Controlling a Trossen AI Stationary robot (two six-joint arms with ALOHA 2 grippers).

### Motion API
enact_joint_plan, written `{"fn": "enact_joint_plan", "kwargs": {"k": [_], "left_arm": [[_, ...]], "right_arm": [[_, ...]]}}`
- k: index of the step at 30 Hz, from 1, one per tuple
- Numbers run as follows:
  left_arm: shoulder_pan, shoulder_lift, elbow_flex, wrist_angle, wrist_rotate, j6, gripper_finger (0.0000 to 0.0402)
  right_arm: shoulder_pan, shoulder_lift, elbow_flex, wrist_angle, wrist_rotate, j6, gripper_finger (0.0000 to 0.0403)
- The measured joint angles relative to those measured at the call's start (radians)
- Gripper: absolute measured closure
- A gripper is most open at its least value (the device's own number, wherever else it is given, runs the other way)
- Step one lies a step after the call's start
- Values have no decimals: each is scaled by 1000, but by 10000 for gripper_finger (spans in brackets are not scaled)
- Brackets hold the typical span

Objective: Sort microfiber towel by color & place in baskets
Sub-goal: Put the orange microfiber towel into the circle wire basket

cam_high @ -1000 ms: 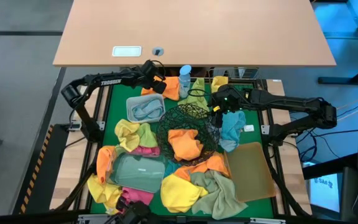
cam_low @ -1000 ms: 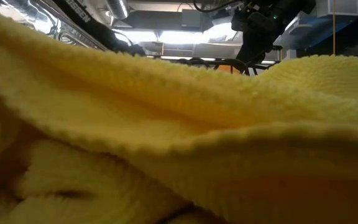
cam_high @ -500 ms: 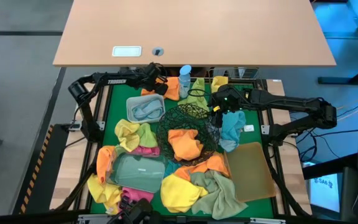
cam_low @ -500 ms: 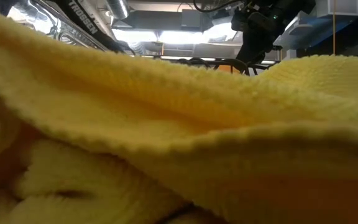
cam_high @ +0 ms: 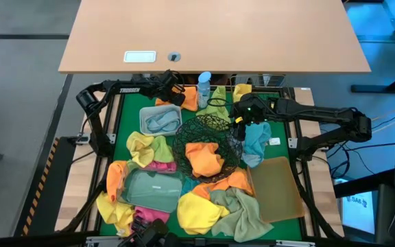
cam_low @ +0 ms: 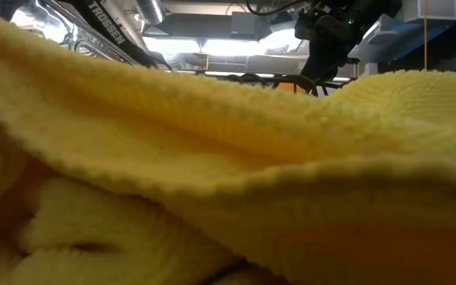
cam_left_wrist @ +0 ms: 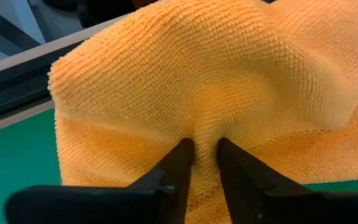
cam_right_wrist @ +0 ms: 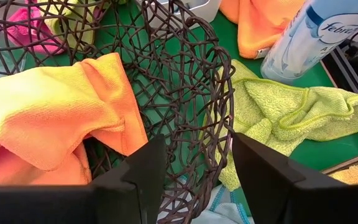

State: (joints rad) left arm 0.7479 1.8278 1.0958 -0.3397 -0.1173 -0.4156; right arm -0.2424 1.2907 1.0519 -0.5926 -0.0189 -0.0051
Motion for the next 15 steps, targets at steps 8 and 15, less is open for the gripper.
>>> {"fn": "enact_joint_plan", "kwargs": {"k": [8,15], "left_arm": [[0,-17,0,0,8,11,396],[0,-128,0,-1,9,34,399]], "right_arm": [[0,0,0,0,0,0,220],[0,0,0,0,0,0,220]]}}
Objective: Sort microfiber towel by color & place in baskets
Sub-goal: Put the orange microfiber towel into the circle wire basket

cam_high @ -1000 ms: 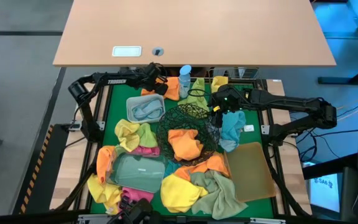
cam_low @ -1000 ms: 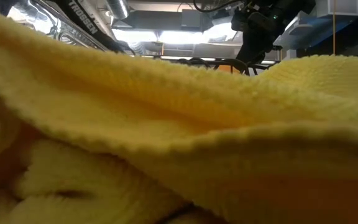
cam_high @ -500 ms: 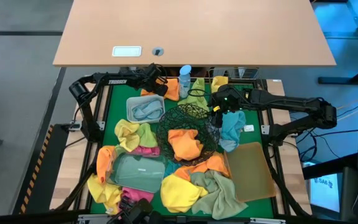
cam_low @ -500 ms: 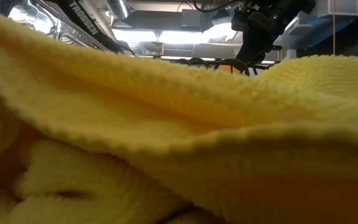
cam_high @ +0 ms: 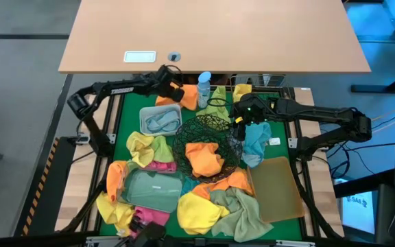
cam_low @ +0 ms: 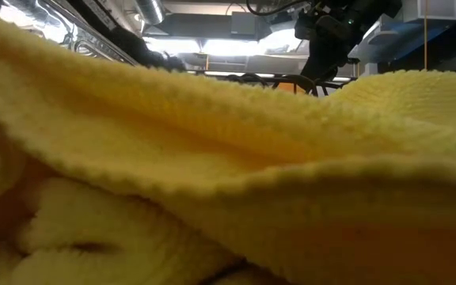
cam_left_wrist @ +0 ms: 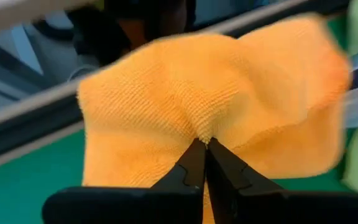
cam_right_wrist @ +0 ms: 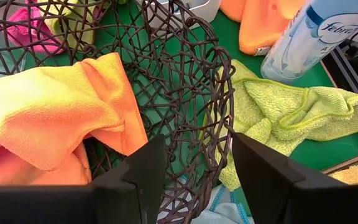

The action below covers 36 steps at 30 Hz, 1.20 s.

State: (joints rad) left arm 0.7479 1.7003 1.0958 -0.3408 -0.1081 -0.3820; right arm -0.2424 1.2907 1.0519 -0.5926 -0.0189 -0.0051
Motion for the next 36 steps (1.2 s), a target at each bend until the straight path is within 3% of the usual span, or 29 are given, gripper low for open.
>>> {"fn": "enact_joint_plan", "kwargs": {"k": [15,23,29,36], "left_arm": [[-66,-374,1,9,18,2,401],[-172,-540,1,93,101,1,401],[-277,-599,1,196,181,-2,401],[-420,-597,1,259,206,0,401]], "right_arm": [[0,0,0,0,0,0,220],[0,0,0,0,0,0,220],[0,0,0,0,0,0,220],[0,0,0,0,0,0,220]]}}
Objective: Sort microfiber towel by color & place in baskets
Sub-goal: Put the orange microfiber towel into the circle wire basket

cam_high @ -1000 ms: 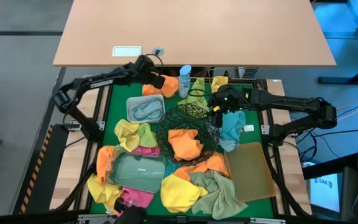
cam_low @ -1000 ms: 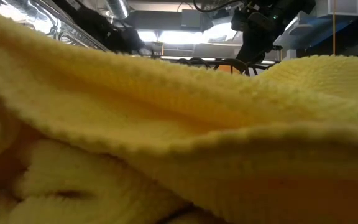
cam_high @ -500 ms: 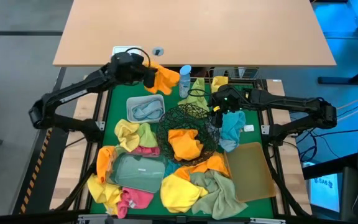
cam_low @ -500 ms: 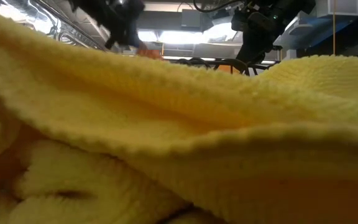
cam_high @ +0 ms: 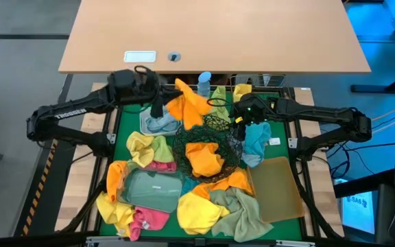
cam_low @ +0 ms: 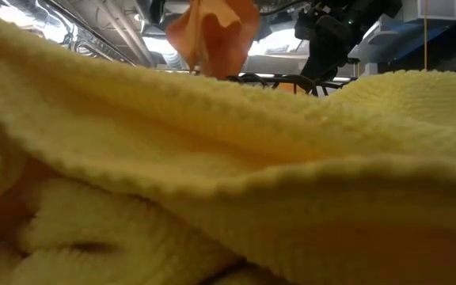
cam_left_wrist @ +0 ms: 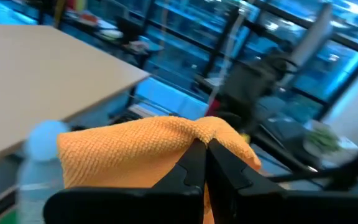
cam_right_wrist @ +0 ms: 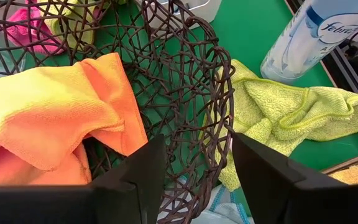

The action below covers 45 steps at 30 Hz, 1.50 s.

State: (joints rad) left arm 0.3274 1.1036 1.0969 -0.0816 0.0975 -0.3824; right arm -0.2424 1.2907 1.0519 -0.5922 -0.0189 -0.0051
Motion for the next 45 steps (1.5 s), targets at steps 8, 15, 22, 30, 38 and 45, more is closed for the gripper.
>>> {"fn": "enact_joint_plan", "kwargs": {"k": [8,15,22,30,38,45], "left_arm": [[-161,54,0,-3,-1,1,401],[-276,143,0,-7,-2,41,401],[-328,269,0,-57,-63,84,401],[-333,441,0,-165,-140,81,401],[-333,574,0,-219,-134,78,397],[-333,592,0,-216,-133,77,370]], "right_arm": [[0,0,0,0,0,0,220],[0,0,0,0,0,0,220],[0,0,0,0,0,0,220],[0,0,0,0,0,0,220],[0,0,0,0,0,0,220],[0,0,0,-1,0,0,220]]}}
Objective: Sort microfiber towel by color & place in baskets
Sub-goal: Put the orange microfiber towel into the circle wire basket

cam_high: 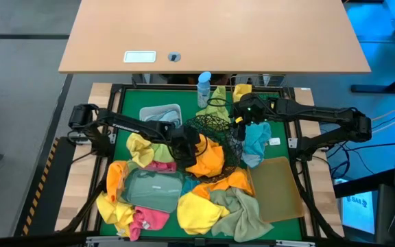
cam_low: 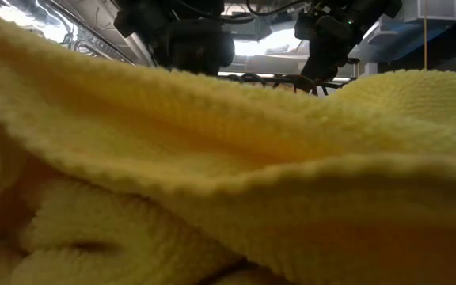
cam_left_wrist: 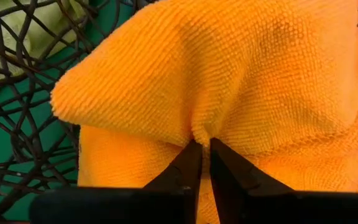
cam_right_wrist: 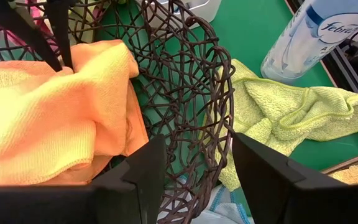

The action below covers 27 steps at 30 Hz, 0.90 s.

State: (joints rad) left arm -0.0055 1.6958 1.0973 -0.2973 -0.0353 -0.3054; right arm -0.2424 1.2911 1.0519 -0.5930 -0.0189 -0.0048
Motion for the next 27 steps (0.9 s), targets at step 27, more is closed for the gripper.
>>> {"fn": "enact_joint_plan", "kwargs": {"k": [27], "left_arm": [[-2,-82,0,-32,90,2,283]], "right_arm": [[-1,0,97,24,114,-138,220]]}}
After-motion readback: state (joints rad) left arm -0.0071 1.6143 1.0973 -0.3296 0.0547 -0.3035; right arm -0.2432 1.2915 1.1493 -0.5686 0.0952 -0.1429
